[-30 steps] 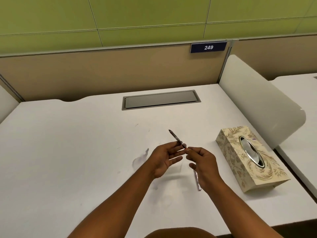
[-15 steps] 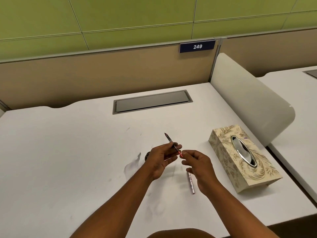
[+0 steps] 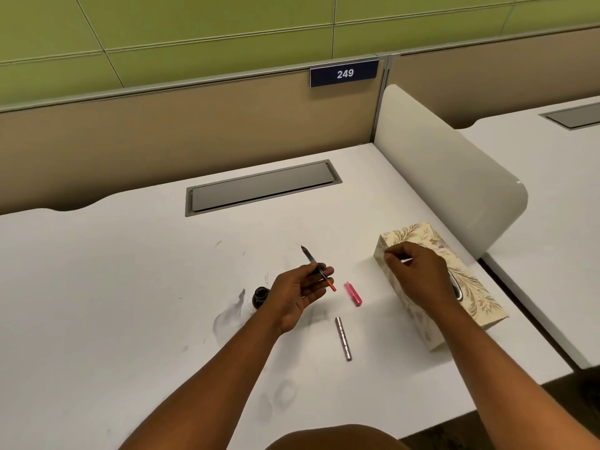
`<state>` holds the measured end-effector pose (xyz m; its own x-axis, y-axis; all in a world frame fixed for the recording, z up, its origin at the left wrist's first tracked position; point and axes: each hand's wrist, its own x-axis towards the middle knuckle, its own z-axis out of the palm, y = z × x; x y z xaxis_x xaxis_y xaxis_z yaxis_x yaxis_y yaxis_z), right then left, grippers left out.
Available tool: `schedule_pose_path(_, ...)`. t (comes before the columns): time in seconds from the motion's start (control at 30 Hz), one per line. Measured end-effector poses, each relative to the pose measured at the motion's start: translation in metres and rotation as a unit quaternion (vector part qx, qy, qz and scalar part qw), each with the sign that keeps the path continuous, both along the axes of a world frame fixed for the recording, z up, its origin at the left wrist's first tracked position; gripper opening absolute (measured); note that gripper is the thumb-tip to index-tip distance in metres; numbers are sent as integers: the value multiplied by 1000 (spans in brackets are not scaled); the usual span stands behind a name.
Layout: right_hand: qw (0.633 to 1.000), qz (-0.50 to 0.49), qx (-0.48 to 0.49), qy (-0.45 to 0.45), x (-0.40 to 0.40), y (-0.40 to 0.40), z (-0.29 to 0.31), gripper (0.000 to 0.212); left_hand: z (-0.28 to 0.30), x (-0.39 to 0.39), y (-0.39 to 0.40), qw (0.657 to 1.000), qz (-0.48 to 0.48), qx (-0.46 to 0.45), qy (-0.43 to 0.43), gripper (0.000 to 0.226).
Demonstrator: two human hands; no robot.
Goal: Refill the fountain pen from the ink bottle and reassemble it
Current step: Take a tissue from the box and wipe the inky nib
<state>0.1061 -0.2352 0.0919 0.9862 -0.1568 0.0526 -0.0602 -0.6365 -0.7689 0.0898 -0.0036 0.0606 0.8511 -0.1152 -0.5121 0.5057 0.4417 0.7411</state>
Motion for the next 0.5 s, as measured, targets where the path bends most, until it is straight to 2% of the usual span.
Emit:
schedule_pose_path(0.1, 991, -18, -130, -33, 8, -28, 2, 15, 0, 4, -5, 1000, -16, 7, 1, 22)
schedule_pose_path(0.2, 975, -63, -212, -12, 14, -52, 1, 24, 1, 8, -10, 1000, -23, 9, 1, 22)
schedule_pose_path(0.27, 966, -80, -242, 30, 16, -62, 1, 30, 2, 9, -12, 1000, -23, 9, 1, 22)
schedule_pose_path(0.37, 958, -73, -265, 76, 15, -66, -2, 25, 2, 9, -16, 1000, -26, 14, 3, 22)
schedule_pose_path(0.5, 961, -70, -254, 84, 13, -67, -10, 30, 5, 9, -19, 999, -27, 20, 2, 21)
